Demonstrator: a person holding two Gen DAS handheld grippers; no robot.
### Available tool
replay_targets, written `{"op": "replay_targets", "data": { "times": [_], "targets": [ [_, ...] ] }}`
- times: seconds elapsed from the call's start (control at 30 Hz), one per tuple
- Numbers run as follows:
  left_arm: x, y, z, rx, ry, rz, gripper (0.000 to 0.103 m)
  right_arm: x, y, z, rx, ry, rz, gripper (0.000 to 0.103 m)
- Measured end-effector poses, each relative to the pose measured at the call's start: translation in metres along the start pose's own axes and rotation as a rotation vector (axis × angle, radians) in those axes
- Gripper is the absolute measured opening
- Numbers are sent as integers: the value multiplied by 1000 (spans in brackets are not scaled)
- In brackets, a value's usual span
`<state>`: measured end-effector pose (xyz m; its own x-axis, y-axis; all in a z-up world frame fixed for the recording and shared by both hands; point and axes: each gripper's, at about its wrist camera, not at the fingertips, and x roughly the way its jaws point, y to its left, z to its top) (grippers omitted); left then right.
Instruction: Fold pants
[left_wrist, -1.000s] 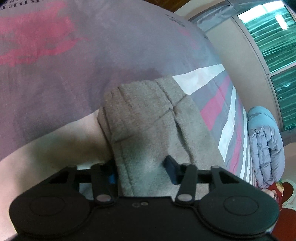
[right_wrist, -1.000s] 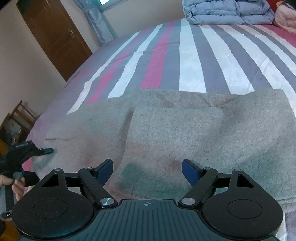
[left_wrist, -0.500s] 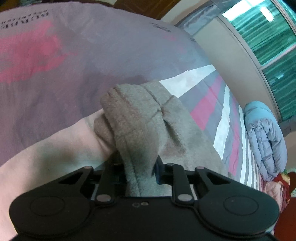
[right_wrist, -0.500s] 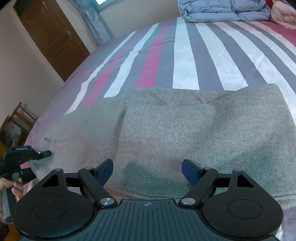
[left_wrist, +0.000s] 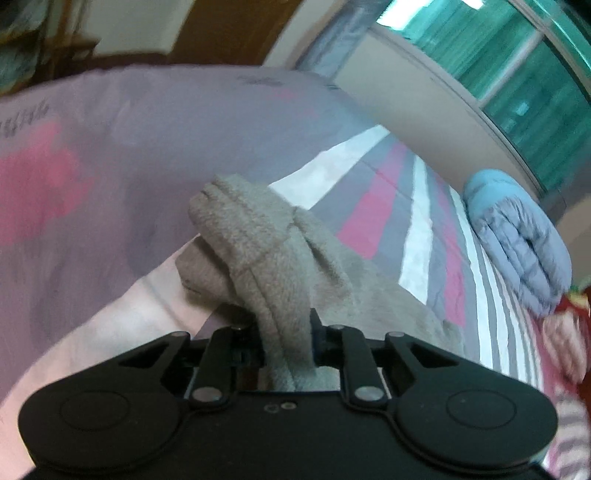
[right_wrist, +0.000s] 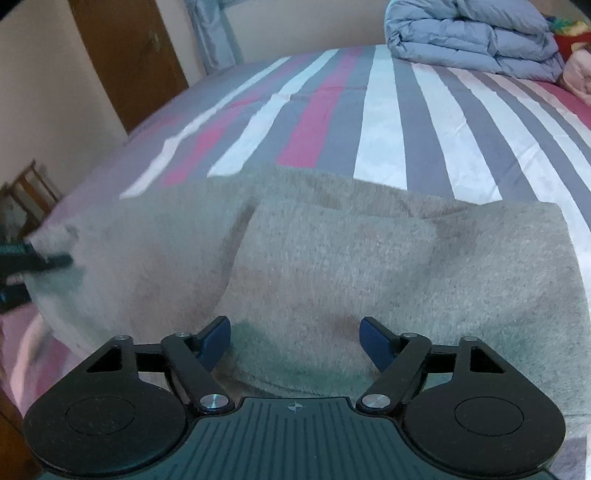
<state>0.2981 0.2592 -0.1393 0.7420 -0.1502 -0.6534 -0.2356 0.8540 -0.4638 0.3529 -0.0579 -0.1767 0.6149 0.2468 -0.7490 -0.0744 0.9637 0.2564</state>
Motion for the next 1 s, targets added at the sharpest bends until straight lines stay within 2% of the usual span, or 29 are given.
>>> {"op": "replay_targets", "data": {
  "times": [0.23,0.4,0.53,0.63,0.8,1.0],
  "targets": [
    [-14,-33,0,124,-48,-42,8,-4,-9,1,64,-4,25,77],
    [-21,-54,-1,162,-61,-81,8,0,0,-2,-32,16,-32,77],
    [-25,-68,-6,193,-69,-104,8,-3,-9,1,53,12,20,77],
    [-27,-81,-9,228,-77,-118,8,-3,-9,1,33,30,29,77],
    [-31,-102,-17,275,-86,-151,8,-16,-31,5,172,-1,96,78],
    [-38,-139,-35,393,-96,-218,8,-27,-44,7,187,-10,71,78]
  ]
}}
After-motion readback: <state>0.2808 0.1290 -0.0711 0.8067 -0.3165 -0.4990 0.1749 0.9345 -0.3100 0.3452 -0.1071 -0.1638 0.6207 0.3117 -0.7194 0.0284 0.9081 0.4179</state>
